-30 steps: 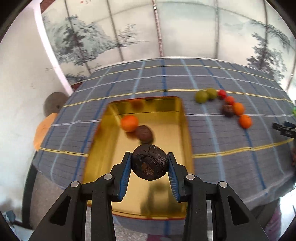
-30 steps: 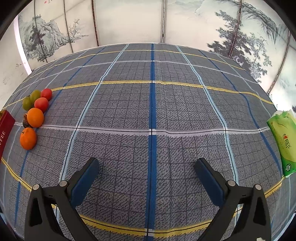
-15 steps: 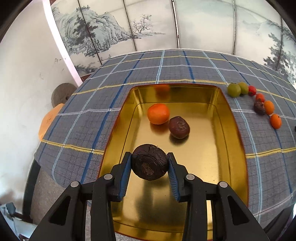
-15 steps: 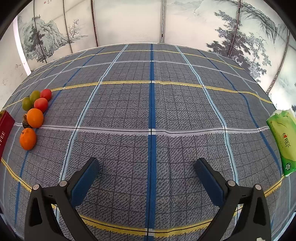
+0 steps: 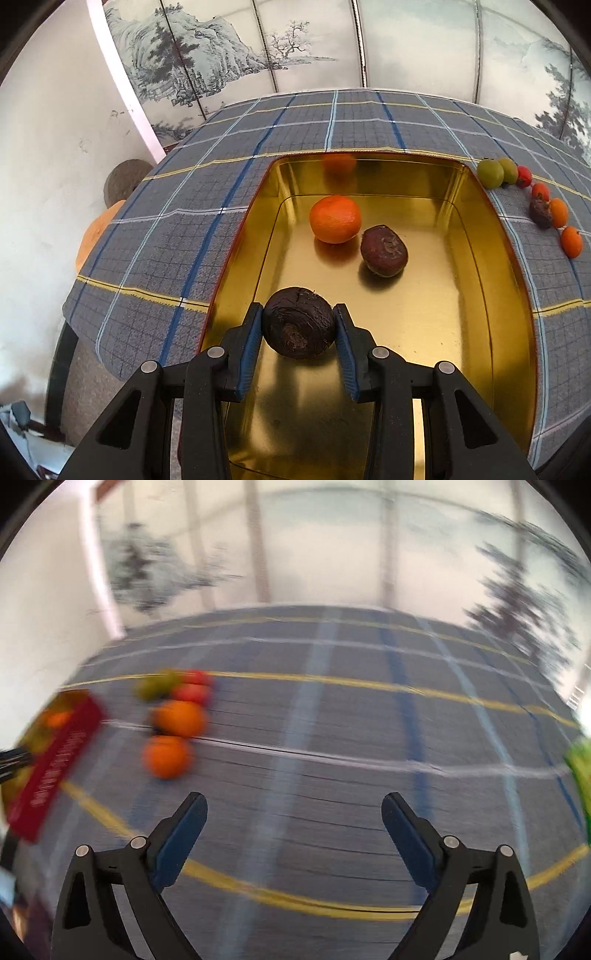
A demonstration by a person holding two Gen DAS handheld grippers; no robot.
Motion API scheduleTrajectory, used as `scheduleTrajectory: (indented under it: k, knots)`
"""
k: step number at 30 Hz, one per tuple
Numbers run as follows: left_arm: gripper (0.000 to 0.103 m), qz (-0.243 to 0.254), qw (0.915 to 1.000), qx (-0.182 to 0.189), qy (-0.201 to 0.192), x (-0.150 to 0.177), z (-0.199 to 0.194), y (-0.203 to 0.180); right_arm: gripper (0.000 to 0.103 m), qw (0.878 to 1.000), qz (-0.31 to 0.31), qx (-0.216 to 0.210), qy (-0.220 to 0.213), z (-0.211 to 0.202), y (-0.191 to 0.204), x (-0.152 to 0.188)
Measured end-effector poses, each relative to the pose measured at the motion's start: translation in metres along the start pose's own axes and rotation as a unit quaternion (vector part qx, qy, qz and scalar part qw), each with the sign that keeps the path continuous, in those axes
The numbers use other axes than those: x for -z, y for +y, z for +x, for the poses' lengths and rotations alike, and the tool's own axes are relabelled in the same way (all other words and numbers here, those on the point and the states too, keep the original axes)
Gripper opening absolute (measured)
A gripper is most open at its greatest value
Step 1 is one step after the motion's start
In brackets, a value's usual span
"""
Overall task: Organize fruits
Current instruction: 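Open the left tool to drop the brown fruit in the tin while the right tool grasps a tangerine, then carry the tangerine with the right tool into the tin and release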
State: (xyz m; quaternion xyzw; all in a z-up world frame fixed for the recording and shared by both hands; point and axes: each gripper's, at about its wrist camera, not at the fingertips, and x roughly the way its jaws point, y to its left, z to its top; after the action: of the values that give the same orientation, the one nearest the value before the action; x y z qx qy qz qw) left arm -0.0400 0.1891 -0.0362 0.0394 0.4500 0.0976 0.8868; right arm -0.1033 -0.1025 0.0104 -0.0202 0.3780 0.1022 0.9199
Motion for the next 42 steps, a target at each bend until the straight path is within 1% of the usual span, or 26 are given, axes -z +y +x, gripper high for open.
scheduleTrajectory:
  k: [2,3,5,6,9,11,12,13,15,17,18,21,24,25,27,28,30,32,34,36,37,39,42]
  knots:
    - [0.04,-0.006,1.0,0.0,-0.006,-0.001,0.0,0.003,0.095,0.999,-0.023,-0.024,0.005,0.003,0.022,-0.005]
    - [0.042,-0.011,0.9999,0.002,-0.009,-0.001,-0.002,0.005,0.095,0.999,-0.03,-0.033,0.01,0.005,0.03,-0.008]
    - [0.055,-0.022,0.9996,0.013,-0.014,-0.003,-0.004,0.009,0.095,0.998,-0.043,-0.048,0.017,0.013,0.047,-0.012]
    - [0.063,-0.031,0.9991,0.019,-0.02,-0.003,-0.007,0.012,0.095,0.998,-0.046,-0.049,0.019,0.017,0.052,-0.013]
    - [0.068,-0.055,0.9966,0.034,-0.051,-0.002,-0.024,0.02,0.094,0.997,-0.042,-0.06,0.03,0.031,0.062,-0.014]
    - [0.071,-0.061,0.9951,0.032,-0.071,-0.001,-0.035,0.022,0.09,0.997,-0.036,-0.059,0.038,0.039,0.065,-0.015]
    - [0.072,-0.063,0.9945,0.027,-0.079,0.0,-0.041,0.023,0.084,0.997,-0.035,-0.059,0.041,0.043,0.067,-0.017]
    - [0.073,-0.066,0.9937,0.025,-0.087,0.001,-0.047,0.023,0.081,0.996,-0.034,-0.062,0.045,0.047,0.067,-0.019]
    - [0.073,-0.07,0.9929,0.028,-0.092,0.004,-0.054,0.024,0.079,0.996,-0.033,-0.063,0.05,0.053,0.071,-0.021]
    - [0.073,-0.076,0.9922,0.025,-0.095,0.009,-0.061,0.026,0.072,0.996,-0.031,-0.055,0.058,0.062,0.072,-0.022]
    - [0.073,-0.079,0.9919,0.023,-0.097,0.011,-0.064,0.026,0.065,0.996,-0.028,-0.057,0.062,0.065,0.071,-0.023]
    - [0.074,-0.088,0.9909,0.022,-0.1,0.018,-0.07,0.029,0.058,0.996,-0.035,-0.052,0.062,0.068,0.074,-0.022]
    - [0.074,-0.096,0.9902,0.018,-0.1,0.023,-0.075,0.036,0.035,0.995,-0.051,-0.059,0.061,0.067,0.078,-0.022]
    - [0.074,-0.102,0.9895,0.021,-0.101,0.025,-0.078,0.04,0.035,0.995,-0.053,-0.059,0.061,0.066,0.078,-0.021]
    - [0.074,-0.112,0.9882,0.029,-0.101,0.029,-0.085,0.048,0.034,0.994,-0.048,-0.072,0.066,0.063,0.077,-0.019]
    - [0.074,-0.118,0.9875,0.025,-0.101,0.031,-0.088,0.052,0.034,0.994,-0.046,-0.075,0.064,0.058,0.078,-0.017]
    - [0.074,-0.133,0.9861,0.008,-0.1,0.037,-0.093,0.06,0.034,0.994,-0.047,-0.086,0.052,0.045,0.086,-0.016]
    - [0.074,-0.14,0.9854,0.002,-0.097,0.041,-0.095,0.066,0.034,0.991,-0.05,-0.116,0.034,0.027,0.1,-0.018]
    - [0.074,-0.145,0.9849,-0.005,-0.094,0.044,-0.096,0.07,0.034,0.986,-0.071,-0.148,0.019,0.012,0.127,-0.024]
    - [0.075,-0.14,0.986,-0.023,-0.089,0.047,-0.097,0.071,0.034,0.98,-0.096,-0.172,0.009,0.002,0.153,-0.031]
    - [0.075,-0.136,0.9864,-0.031,-0.086,0.048,-0.096,0.071,0.034,0.975,-0.111,-0.19,0.005,-0.002,0.171,-0.036]
    - [0.075,-0.133,0.9868,-0.037,-0.085,0.05,-0.097,0.071,0.034,0.968,-0.132,-0.215,0.007,-0.005,0.198,-0.04]
    - [0.075,-0.127,0.9873,-0.042,-0.086,0.052,-0.098,0.07,0.034,0.957,-0.17,-0.233,0.016,0.001,0.236,-0.041]
